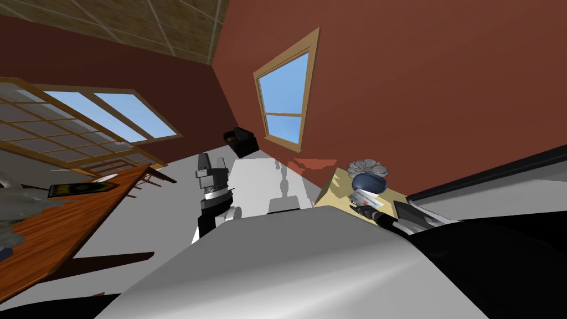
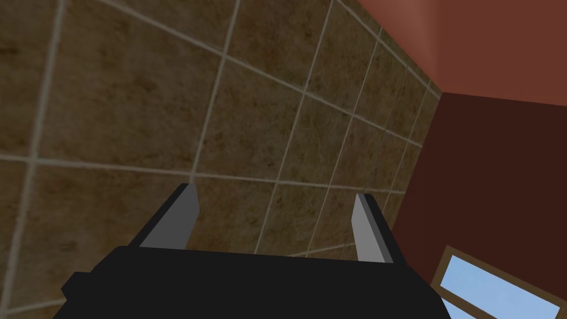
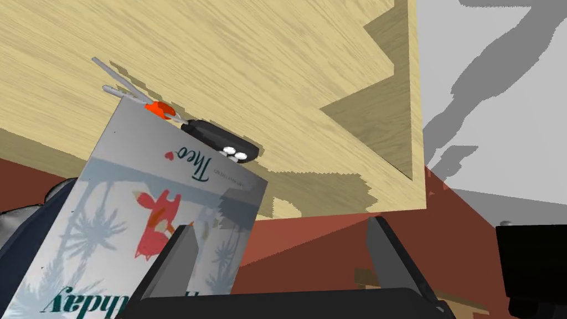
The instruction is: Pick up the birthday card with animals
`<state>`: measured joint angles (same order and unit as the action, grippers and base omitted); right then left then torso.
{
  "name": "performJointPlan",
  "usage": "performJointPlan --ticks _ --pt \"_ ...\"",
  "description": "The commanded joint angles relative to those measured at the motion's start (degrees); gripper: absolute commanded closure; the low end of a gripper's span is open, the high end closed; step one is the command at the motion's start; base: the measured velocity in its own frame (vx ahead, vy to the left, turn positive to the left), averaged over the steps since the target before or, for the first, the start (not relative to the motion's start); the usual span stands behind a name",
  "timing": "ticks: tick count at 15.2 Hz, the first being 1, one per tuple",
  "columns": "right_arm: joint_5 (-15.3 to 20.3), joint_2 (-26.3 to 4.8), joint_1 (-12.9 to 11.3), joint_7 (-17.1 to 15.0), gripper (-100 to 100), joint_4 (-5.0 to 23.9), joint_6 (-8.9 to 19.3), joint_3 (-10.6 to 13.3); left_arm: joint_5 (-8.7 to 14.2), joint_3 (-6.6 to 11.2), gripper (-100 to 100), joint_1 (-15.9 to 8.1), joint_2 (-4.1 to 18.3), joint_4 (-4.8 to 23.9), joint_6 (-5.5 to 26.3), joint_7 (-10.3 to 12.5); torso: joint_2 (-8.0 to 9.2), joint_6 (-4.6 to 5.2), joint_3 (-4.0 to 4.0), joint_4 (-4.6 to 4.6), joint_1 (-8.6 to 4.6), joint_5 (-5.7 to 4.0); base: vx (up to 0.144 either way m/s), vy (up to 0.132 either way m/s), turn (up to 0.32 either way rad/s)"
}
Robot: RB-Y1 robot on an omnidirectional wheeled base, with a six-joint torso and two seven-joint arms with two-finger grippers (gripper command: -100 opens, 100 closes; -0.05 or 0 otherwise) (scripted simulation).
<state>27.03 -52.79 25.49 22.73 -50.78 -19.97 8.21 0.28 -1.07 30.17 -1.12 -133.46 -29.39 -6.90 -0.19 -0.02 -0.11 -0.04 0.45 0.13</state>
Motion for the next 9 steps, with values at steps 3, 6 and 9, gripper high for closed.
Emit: performJointPlan --ticks 3,6,9 --pt "1.83 -2.89 0.35 2.58 -100 4.9 1.0 0.43 0.0 0.0 0 0.0 0.0 0.0 0.0 0.0 -0.02 0.0 -0.01 0.0 -0.05 -0.02 0.062 0.085 0.075" --pt "2.79 -4.31 0.21 3.85 -100 6.57 1.26 0.74 0.0 0.0 0 0.0 0.0 0.0 0.0 0.0 -0.01 0.01 -0.01 0.0 -0.1 -0.03 0.053 0.066 0.052" --pt "3.7 -5.6 0.07 5.05 -100 10.19 1.49 1.06 0.0 0.01 0 0.0 0.01 0.0 0.0 0.0 0.1 0.01 0.06 0.02 -0.27 -0.06 0.028 0.035 0.042"
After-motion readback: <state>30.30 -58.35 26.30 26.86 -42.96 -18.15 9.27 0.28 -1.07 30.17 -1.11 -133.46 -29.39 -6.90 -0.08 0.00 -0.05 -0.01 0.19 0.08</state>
